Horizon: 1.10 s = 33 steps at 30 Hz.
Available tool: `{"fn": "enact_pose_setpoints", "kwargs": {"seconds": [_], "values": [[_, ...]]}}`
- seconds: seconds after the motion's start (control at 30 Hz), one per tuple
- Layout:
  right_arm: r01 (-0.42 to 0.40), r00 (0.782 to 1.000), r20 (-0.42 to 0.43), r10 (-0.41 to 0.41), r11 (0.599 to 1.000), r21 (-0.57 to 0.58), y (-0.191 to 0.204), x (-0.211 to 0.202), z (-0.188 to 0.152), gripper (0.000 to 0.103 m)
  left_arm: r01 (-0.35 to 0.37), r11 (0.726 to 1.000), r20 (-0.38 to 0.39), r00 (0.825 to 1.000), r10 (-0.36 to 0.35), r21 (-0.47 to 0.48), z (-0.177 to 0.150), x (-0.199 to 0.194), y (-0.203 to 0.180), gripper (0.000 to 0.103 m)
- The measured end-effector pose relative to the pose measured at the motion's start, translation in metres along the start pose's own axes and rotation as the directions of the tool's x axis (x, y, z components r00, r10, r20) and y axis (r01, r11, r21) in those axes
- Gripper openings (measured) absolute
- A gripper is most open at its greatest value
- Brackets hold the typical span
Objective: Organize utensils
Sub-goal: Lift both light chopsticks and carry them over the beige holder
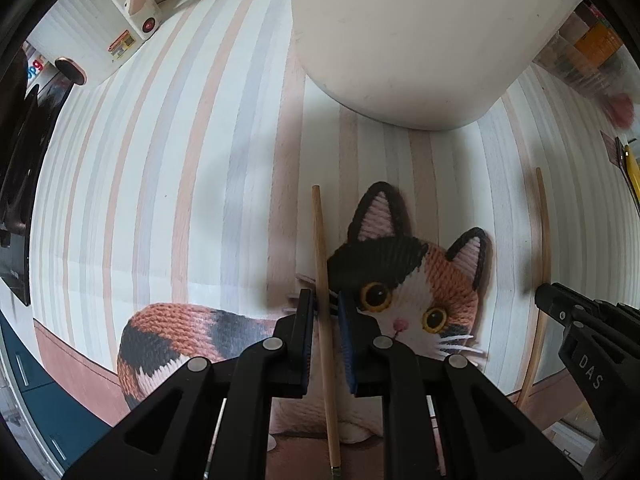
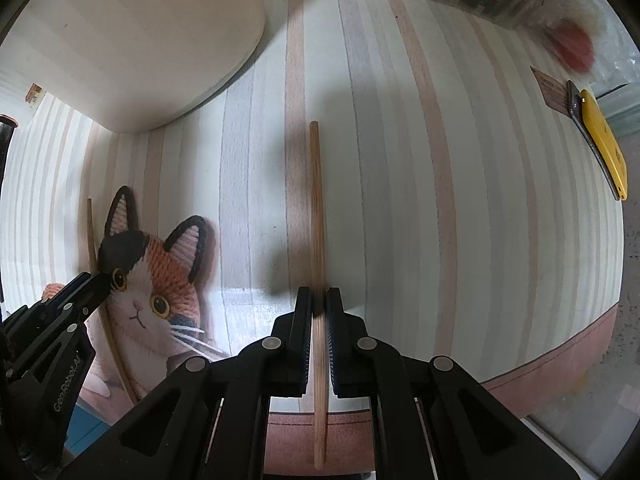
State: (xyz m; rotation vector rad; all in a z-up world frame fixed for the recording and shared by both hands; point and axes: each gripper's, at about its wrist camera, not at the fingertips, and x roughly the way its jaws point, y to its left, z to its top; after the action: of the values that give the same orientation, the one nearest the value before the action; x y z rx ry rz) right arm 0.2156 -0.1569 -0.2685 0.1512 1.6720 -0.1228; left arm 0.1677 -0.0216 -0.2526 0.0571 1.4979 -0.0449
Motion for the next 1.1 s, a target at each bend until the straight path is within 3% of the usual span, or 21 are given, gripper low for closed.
{"fn": "enact_pose_setpoints", "kwargs": {"seconds": [0.17,0.27,0.57,0.87,1.1], "values": [[0.015,1.000,0.023,-0.015,1.000,-0.002,0.006,-0.002,-0.008,0.008,0.011,1.000,0.010,1.000,-0.011,0.014,0.010,0.008,0.005,0.005],[-0.002,0.999,0.040,0.001,1.000,0.023,0.004,-0.004,-0.014,0.007,-0.028,0.999,0.030,0.999,0.027,0.020,0.010,0.008,0.008,0.004],[-0.079,0.982,0.178,0.069,0.995,0.055,-0.010,-0.047,-0.033,0.007,-0.083,0.996,0.173,0.982,0.079,0.013,0.001,-0.045,0.032,0.004],[-0.140,0.916,0.381,0.125,0.990,0.010,-0.007,-0.125,-0.044,0.007,-0.032,0.998,0.329,0.943,0.047,-0.049,-0.002,-0.118,0.056,0.004],[-0.204,0.856,0.480,0.191,0.979,-0.024,0.002,-0.176,-0.041,0.007,0.022,0.997,0.453,0.891,0.014,-0.074,0.004,-0.180,0.066,0.004]]}}
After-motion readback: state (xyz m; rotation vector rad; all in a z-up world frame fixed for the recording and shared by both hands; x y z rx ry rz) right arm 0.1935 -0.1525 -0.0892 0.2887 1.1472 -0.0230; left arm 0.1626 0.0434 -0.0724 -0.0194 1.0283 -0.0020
